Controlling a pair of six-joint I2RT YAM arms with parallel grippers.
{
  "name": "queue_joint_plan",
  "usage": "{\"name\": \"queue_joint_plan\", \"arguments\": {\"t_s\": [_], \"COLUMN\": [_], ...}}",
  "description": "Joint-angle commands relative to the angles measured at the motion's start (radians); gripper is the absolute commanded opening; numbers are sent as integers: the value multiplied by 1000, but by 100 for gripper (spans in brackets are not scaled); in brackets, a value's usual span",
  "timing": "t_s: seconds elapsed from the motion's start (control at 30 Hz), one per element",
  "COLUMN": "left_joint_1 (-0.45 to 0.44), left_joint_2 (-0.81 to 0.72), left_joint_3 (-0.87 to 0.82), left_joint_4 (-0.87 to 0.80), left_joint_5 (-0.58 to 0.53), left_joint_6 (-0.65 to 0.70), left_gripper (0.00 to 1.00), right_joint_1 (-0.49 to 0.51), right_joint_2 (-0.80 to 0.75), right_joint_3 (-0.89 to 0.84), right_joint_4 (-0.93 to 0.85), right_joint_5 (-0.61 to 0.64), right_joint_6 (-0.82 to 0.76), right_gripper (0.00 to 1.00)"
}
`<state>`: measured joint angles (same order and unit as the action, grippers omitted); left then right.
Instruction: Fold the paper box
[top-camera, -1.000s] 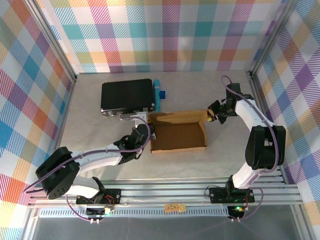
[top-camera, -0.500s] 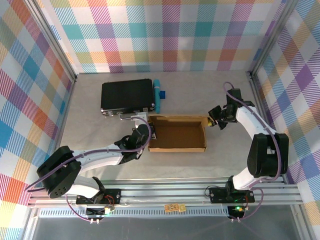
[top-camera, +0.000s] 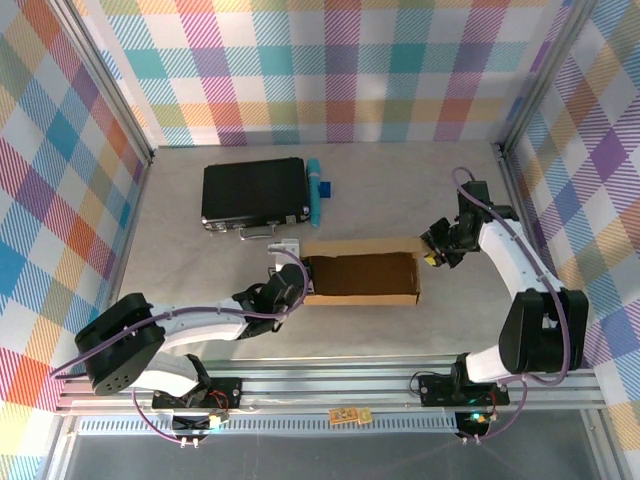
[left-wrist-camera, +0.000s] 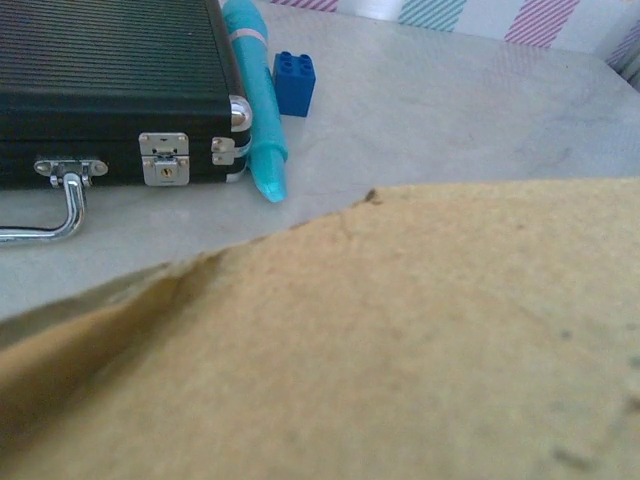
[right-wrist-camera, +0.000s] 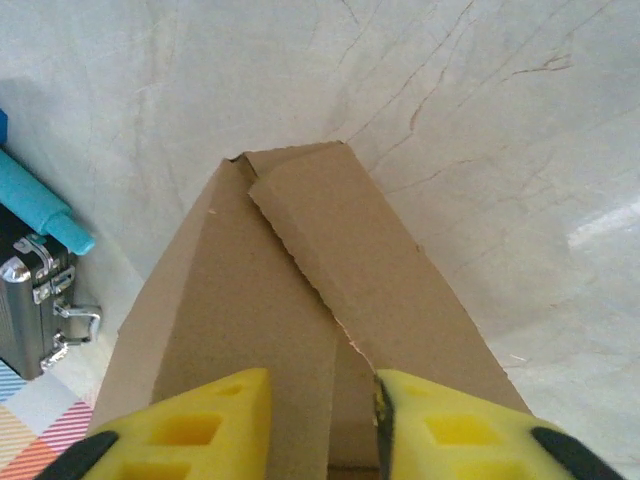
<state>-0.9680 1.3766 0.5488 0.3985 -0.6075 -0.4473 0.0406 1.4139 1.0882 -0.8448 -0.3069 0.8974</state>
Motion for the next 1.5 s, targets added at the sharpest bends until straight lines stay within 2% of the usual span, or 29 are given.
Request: {"name": "queue_joint_plan", "arguments": {"t_s": [0.0, 0.17, 0.3, 0.4, 0.47, 0.57, 0.7, 0.87, 1.1, 1.17, 1.33, 1.47], "left_joint_1": [-35, -58, -63, -67, -67, -70, -73, -74, -75, -75, -75, -75], "left_joint_2": [39, 62, 79, 84, 90, 96, 103, 115, 136, 142, 157, 167], "left_joint_3": [-38, -35, -29, -23, -18, -9, 6, 24, 42, 43, 50, 63], "left_joint_4": [-63, -62, -70, -81, -89, -101, -124, -143, -153, -150, -147, -148], "left_joint_5": [23, 0, -7, -14, -16, -17, -20, -21, -31, -31, -29, -16], "left_joint_6": [21, 31, 25, 16, 9, -1, -14, -28, -55, -60, -72, -80], "left_gripper": [0, 0, 0, 0, 0, 0, 0, 0, 0, 0, 0, 0], "right_joint_1": [0, -1, 0, 9, 36, 106, 200, 317, 377, 402, 441, 450], "right_joint_2": [-70, -194, -316, -428, -520, -612, -627, -657, -766, -773, -714, -638], "right_joint_3": [35, 53, 38, -35, -116, -202, -250, -267, -306, -342, -402, -397], "right_joint_4": [-78, -139, -172, -164, -82, 18, 66, 2, -47, -8, 220, 285], "right_joint_5": [20, 91, 70, 3, -28, -6, 8, 51, 85, 87, 142, 140], "right_joint_6": [3, 49, 156, 313, 434, 581, 670, 727, 793, 815, 840, 820], "right_gripper": [38, 46, 49, 49, 52, 54, 54, 54, 54, 54, 52, 45]}}
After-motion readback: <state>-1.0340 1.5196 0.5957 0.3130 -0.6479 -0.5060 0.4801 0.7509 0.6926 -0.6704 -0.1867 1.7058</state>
